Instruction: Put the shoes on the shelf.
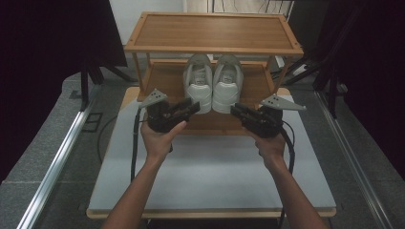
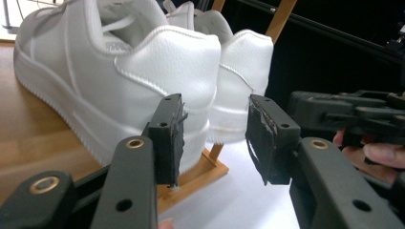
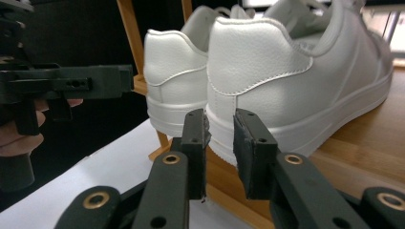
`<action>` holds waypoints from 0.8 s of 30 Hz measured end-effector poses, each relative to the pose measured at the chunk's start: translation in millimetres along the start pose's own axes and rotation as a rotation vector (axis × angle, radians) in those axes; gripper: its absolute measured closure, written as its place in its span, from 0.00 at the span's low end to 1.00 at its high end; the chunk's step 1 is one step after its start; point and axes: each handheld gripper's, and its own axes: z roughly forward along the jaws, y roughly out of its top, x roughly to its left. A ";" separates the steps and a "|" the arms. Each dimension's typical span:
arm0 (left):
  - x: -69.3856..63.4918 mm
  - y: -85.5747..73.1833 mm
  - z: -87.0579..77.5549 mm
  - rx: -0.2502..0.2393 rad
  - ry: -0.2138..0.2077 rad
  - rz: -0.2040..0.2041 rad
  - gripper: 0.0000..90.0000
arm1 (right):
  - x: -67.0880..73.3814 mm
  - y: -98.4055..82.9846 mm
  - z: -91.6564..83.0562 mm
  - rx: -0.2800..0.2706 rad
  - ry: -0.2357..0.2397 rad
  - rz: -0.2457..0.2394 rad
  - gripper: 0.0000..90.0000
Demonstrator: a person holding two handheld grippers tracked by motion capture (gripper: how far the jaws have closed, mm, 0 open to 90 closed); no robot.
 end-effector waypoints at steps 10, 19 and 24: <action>8.1 -34.9 -27.7 0.043 0.000 -0.035 0.62 | -2.3 -35.9 -25.0 0.015 -0.012 0.028 0.78; 15.9 -77.5 -46.7 0.066 0.039 -0.060 0.61 | -11.0 -75.8 -49.0 -0.022 0.002 0.038 0.76; 15.9 -95.2 -53.9 0.090 0.057 -0.059 0.61 | -17.1 -99.6 -58.8 0.000 -0.006 0.045 0.73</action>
